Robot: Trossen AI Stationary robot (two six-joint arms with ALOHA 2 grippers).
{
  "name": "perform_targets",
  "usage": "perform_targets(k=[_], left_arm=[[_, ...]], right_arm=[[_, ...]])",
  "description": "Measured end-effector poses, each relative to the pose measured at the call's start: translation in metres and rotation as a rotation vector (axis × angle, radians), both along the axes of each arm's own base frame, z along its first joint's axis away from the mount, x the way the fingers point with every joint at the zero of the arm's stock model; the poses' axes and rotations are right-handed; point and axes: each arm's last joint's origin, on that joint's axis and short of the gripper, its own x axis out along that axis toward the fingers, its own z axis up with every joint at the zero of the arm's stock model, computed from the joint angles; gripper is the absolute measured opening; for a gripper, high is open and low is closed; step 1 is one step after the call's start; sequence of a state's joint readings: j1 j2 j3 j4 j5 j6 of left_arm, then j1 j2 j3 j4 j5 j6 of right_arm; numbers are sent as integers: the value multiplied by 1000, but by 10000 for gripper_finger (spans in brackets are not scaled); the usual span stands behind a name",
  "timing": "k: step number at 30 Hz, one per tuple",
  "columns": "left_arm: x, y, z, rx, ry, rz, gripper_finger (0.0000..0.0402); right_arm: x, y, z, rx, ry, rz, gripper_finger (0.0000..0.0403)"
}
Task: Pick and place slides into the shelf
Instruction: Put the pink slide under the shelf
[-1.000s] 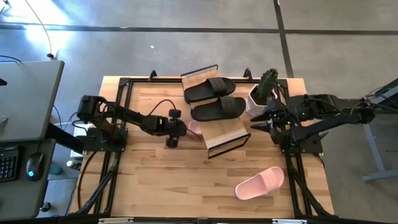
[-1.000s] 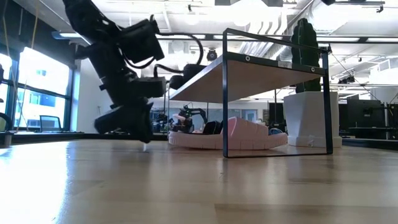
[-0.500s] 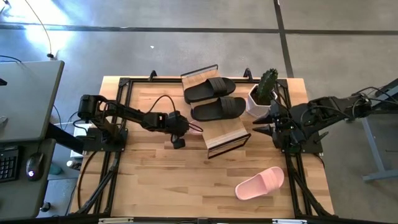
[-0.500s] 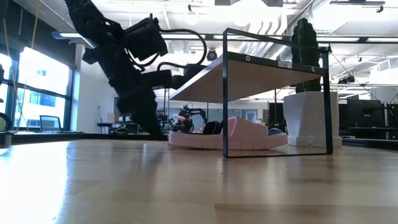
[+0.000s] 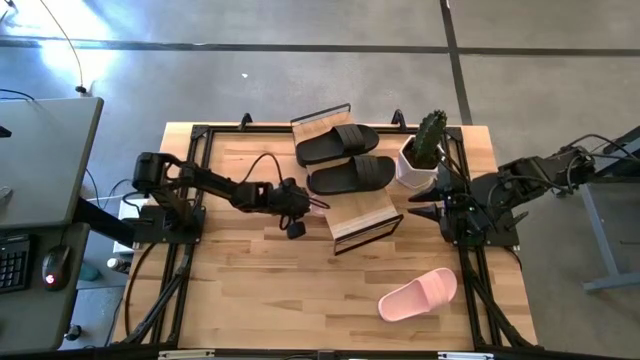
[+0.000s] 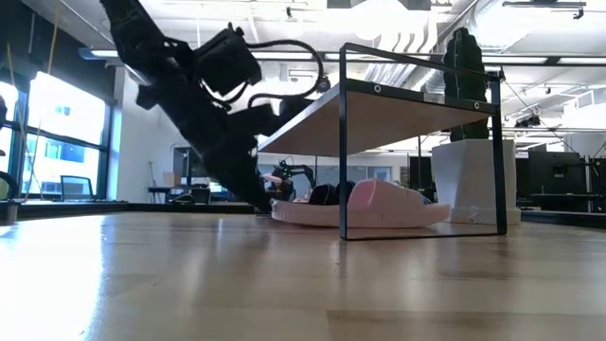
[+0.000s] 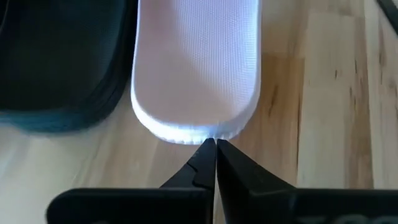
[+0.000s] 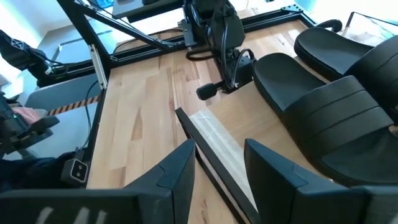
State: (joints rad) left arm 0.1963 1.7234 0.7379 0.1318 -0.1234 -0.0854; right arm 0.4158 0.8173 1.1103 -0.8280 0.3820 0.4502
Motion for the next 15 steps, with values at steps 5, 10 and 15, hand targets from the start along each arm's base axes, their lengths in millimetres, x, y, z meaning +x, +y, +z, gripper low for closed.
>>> perform_targets(k=[5,10,15], left_arm=[[4,1,-7,3,-8,-4,2],[4,1,-7,5,-7,-5,1],[2,0,-9,2,19,-8,2]], right_arm=[[0,0,0,5,0,-3,130],[0,0,0,5,0,-2,130],[0,0,0,13,3,-8,130]])
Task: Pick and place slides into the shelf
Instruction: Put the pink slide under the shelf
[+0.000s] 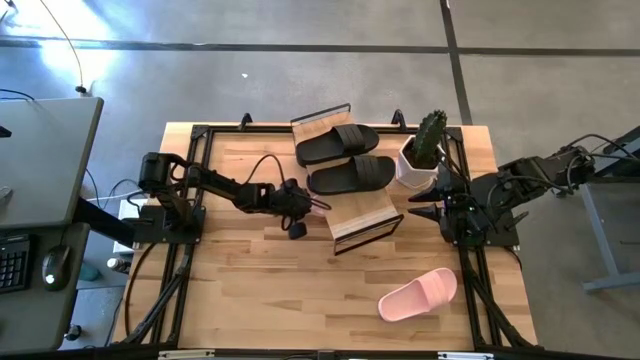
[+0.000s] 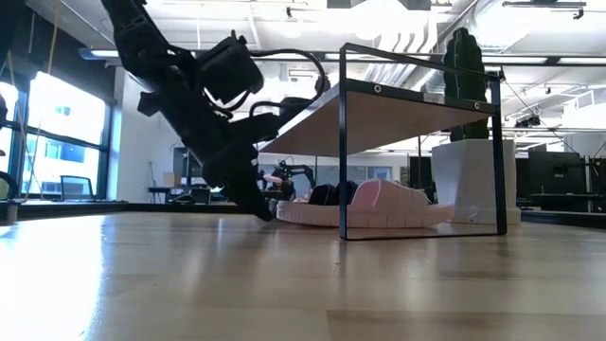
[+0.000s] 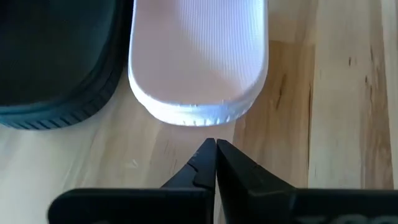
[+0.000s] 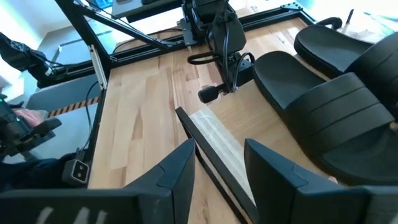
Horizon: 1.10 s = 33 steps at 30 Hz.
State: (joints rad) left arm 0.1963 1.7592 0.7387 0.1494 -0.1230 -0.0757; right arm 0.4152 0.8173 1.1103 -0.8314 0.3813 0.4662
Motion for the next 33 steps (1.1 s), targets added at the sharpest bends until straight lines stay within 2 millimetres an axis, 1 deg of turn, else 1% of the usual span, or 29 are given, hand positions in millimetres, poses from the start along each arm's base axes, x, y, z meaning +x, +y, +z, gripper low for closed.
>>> perform_targets(k=[6,11,16,21,27,29,33], left_arm=[[-2,-1,0,-25,14,-11,3],[-3,-4,7,-36,-1,-28,3],[-3,-10,25,-3,-57,-38,3],[-9,-19,47,48,-88,-52,3],[-24,-37,70,110,-65,-63,1],[-27,-46,78,125,-82,-81,1],[-37,-64,98,179,-130,-131,0]], right_arm=[[-1,0,-2,18,22,-15,130],[-1,-1,-2,17,24,-15,130],[-1,-1,-3,16,28,-16,130],[-5,-2,-8,48,88,-54,130],[-14,-5,-15,169,176,-132,130],[-17,-5,-16,247,214,-149,130],[-24,-2,-22,459,336,-195,130]])
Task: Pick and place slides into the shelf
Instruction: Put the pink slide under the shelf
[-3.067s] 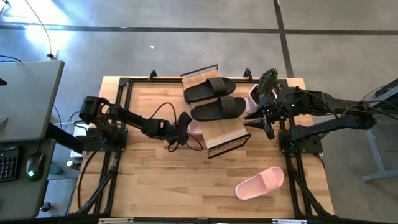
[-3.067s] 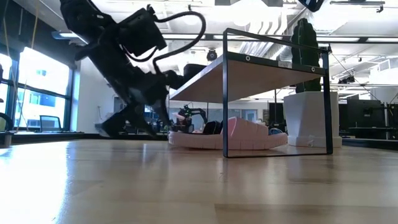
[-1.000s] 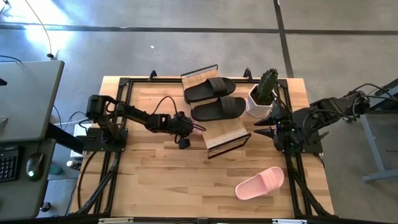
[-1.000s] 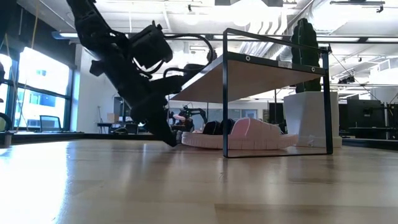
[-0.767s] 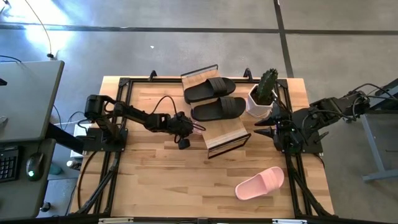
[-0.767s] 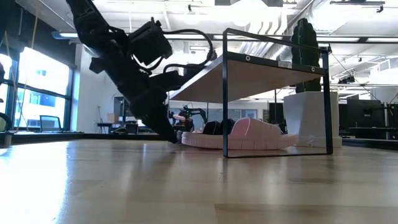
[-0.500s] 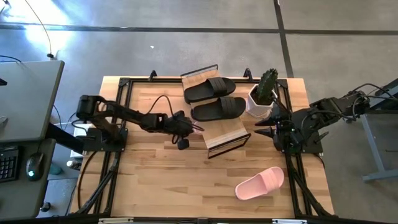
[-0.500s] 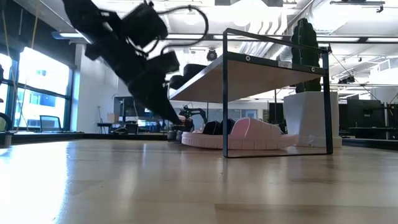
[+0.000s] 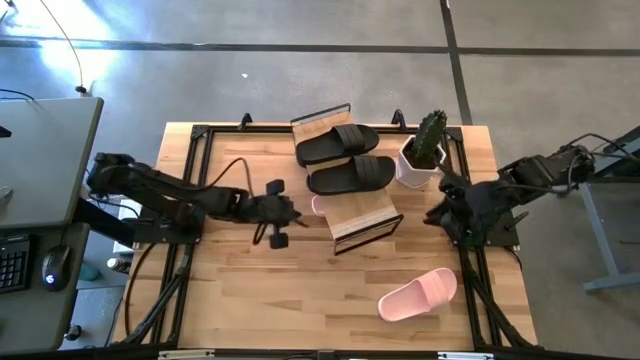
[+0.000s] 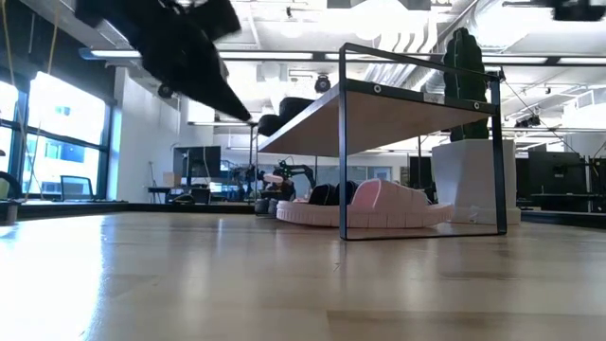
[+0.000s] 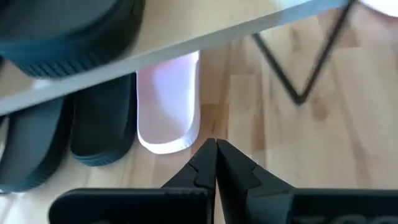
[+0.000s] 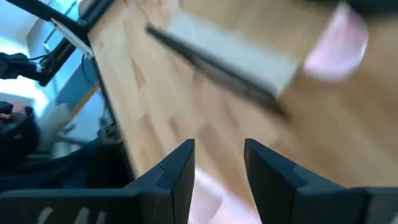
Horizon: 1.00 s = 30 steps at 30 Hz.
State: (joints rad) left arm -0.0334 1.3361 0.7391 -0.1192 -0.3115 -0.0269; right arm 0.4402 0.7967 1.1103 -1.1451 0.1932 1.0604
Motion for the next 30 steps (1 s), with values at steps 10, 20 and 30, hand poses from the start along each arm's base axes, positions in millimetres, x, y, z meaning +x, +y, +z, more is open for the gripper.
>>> perform_targets(k=[10,20,30], left_arm=[[-47,-30,29,38,-212,-73,0],[-89,-26,37,-45,-364,-153,1],[-91,-26,44,-4,-414,-200,2]], right_arm=[[-4,31,-46,241,168,-129,130],[-8,72,-114,553,207,-188,130],[-27,91,-161,677,225,-293,130]])
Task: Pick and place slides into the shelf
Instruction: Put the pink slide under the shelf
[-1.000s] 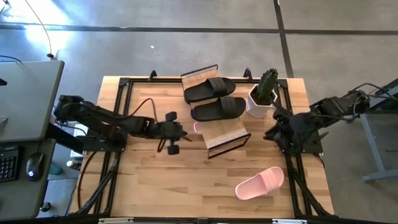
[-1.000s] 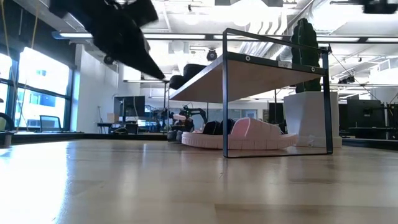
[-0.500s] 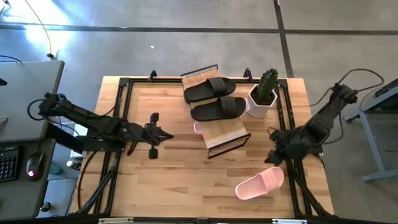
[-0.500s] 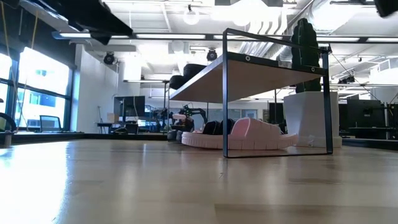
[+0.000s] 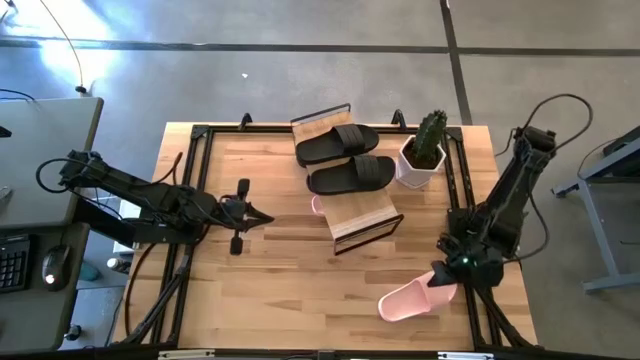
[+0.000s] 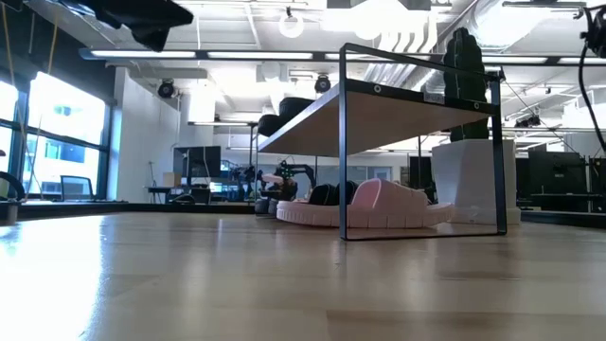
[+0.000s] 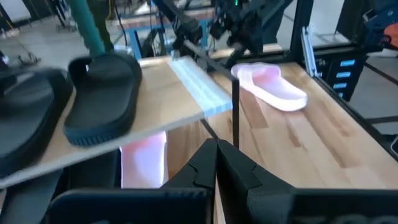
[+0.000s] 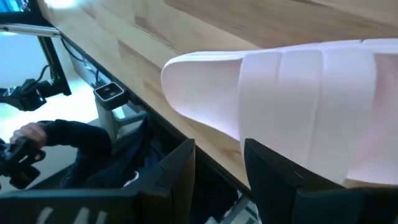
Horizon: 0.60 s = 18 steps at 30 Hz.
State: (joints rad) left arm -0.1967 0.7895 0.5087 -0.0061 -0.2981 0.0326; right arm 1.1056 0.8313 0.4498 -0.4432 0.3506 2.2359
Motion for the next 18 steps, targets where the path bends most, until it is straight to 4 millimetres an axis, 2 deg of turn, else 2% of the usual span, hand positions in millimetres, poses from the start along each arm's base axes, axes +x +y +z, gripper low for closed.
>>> perform_targets(k=[6,12,18], left_arm=[[1,0,2,9,-22,-4,5],[1,0,2,10,-24,-4,5],[1,0,4,34,-39,-11,5]], right_arm=[[-3,4,-9,-72,34,12,130],[-6,5,-22,-131,180,54,130],[-3,10,-9,-198,230,57,130]])
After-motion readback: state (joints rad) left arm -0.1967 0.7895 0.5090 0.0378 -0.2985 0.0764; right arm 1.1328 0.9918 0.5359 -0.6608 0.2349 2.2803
